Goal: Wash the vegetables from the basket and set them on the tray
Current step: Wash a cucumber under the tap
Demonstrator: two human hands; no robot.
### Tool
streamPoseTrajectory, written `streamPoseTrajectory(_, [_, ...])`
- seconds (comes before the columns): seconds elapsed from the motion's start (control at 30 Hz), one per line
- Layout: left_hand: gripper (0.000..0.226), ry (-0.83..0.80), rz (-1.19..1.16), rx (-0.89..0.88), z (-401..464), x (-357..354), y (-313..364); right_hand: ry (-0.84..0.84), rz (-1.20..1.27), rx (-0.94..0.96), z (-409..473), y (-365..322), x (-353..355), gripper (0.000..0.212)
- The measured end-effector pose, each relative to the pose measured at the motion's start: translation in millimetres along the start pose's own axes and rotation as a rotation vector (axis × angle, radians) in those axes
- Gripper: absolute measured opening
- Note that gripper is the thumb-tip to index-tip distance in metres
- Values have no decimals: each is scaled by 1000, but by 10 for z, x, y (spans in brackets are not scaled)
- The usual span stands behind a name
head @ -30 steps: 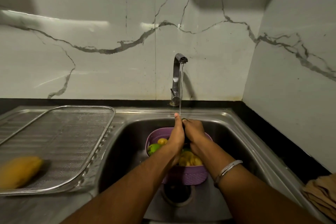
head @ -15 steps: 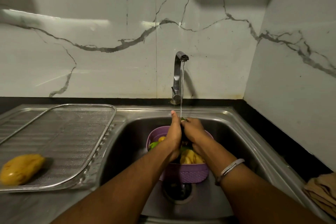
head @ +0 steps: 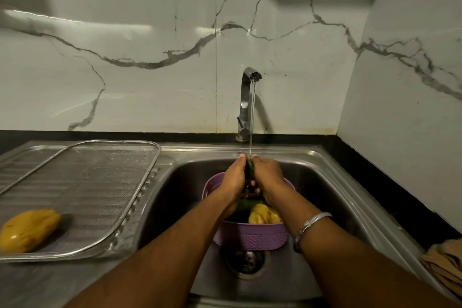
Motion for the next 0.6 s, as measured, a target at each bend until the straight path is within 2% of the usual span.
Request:
streamPoseTrajectory(0.07, [40,9,49,-17,15,-1,-14,-29,67,-74,-31,27,-20,31])
streamPoseTrajectory(0.17, [35,56,101,-55,93,11,-22,-96,-33,-85,-30,37,-75,36])
streamPoseTrajectory(0.23, [38,52,75,-37,119,-26,-43,-140,-51,-31,-53,-4,-70,32])
streamPoseTrajectory(0.33, [43,56,-10,8,138,-96,-71,-229,86,96,-82,-110,-48,20])
streamPoseTrajectory(0.43, [44,60,16,6,100,-109,-83,-201,82,142,-37,-84,-59,10])
streamPoseTrajectory(0.47, [46,58,14,2,83,-99,-80,-206,68,138,-51,-76,-94,11])
streamPoseTrajectory(0.53, [47,47,23,-22,76,-80,-74,-186,60,82,-39,-54,-182,26])
streamPoseTrajectory(0.6, [41,33,75,-67,70,-71,-51,-91,32,11,-25,-65,-163,42])
Point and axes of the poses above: each hand's wrist, its own z-axis towards the middle knuckle, its own x-axis out of the back of the hand, y = z × x, the point moved 6 cm from there along z, towards the middle knuckle, and after that the axes turned 11 degrees about -z, right-handed, at the moved point
